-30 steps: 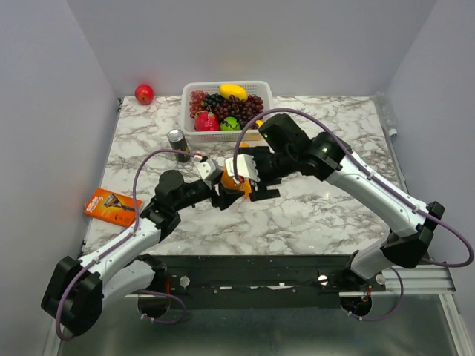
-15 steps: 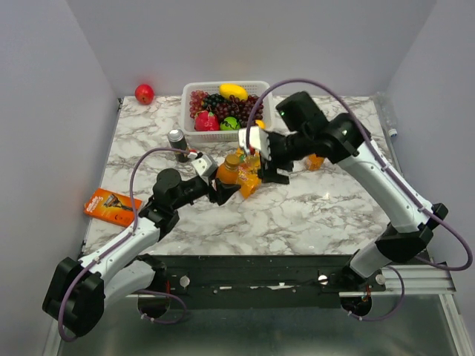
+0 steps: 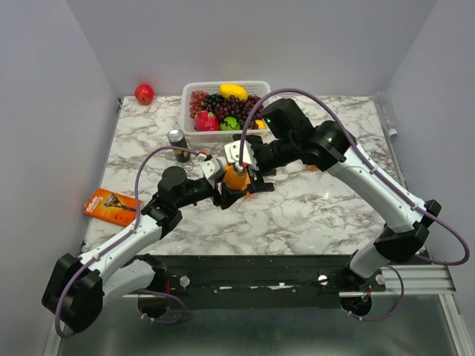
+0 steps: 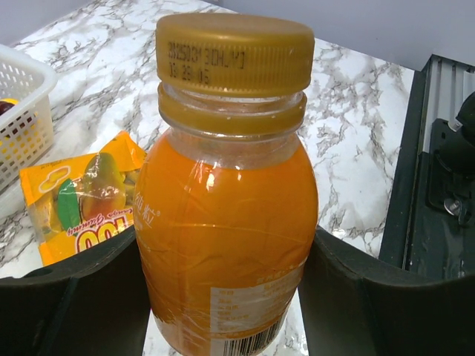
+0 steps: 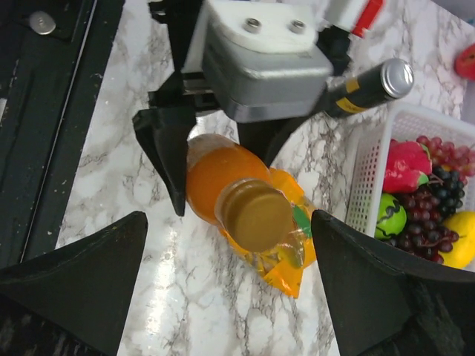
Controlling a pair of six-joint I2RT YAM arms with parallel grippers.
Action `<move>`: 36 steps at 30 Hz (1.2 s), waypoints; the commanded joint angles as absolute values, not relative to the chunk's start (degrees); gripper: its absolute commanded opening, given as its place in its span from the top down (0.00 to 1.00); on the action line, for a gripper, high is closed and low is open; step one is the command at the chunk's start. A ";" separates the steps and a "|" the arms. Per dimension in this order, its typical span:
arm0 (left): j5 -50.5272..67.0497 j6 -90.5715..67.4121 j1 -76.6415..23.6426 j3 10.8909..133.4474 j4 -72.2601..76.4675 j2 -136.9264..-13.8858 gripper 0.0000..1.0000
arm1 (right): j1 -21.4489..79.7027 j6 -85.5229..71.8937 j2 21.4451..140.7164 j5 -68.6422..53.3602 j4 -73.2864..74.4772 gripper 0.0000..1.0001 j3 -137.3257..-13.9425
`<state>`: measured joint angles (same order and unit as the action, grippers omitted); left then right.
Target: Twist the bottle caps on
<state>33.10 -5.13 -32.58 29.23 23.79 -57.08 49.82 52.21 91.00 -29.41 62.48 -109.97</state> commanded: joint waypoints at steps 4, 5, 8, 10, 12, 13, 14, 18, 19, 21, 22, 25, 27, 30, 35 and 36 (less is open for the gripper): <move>35.95 -3.95 -33.31 31.64 23.55 -57.48 1.00 | 52.12 58.53 90.62 -31.12 60.74 0.01 -105.91; 35.86 -3.96 -33.22 31.73 23.64 -57.48 1.00 | 52.03 58.54 90.53 -30.59 60.38 0.01 -104.86; 35.95 -4.13 -33.31 32.17 23.64 -57.48 1.00 | 52.12 58.88 90.27 -28.83 59.42 0.01 -103.54; 35.34 -4.31 -33.31 32.34 23.82 -57.39 1.00 | 52.03 58.71 90.26 -27.34 59.06 0.02 -102.48; 34.81 -4.39 -33.31 32.26 24.17 -57.22 1.00 | 52.03 58.36 90.61 -26.28 59.24 0.02 -101.87; 34.11 -4.57 -33.31 32.17 24.34 -57.22 1.00 | 52.03 58.19 90.62 -25.58 59.59 0.02 -101.69; 33.67 -4.83 -33.31 32.08 24.52 -57.13 1.00 | 52.03 57.49 90.62 -25.32 59.85 0.03 -101.69; 31.64 -6.33 -32.78 31.47 25.93 -56.87 1.00 | 52.03 55.29 90.88 -23.91 61.43 0.04 -101.86; 31.47 -6.59 -32.52 31.38 26.19 -56.78 1.00 | 52.03 55.11 91.05 -23.56 62.74 0.04 -101.87; 30.50 -7.12 -32.08 30.94 26.72 -56.87 1.00 | 52.12 54.06 90.88 -23.38 63.98 0.06 -101.87; 30.24 -7.29 -31.82 30.85 26.89 -56.87 1.00 | 52.12 53.88 90.53 -23.38 65.55 0.07 -101.95; 29.45 -7.38 -31.38 30.41 27.16 -56.78 1.00 | 52.03 52.74 89.83 -24.08 69.85 0.08 -102.13; 29.01 -7.99 -30.76 30.06 28.12 -56.78 1.00 | 52.12 51.69 89.30 -24.43 71.97 0.09 -101.52; 28.56 -8.26 -30.41 29.88 28.83 -56.95 1.00 | 52.12 50.98 87.98 -23.91 75.49 0.10 -99.42; 28.04 -8.70 -30.23 29.79 29.53 -57.48 1.00 | 52.12 51.33 84.47 -23.47 80.15 0.11 -95.63; 28.04 -8.79 -30.23 29.79 29.79 -57.48 1.00 | 52.12 51.07 83.77 -23.55 80.68 0.11 -94.93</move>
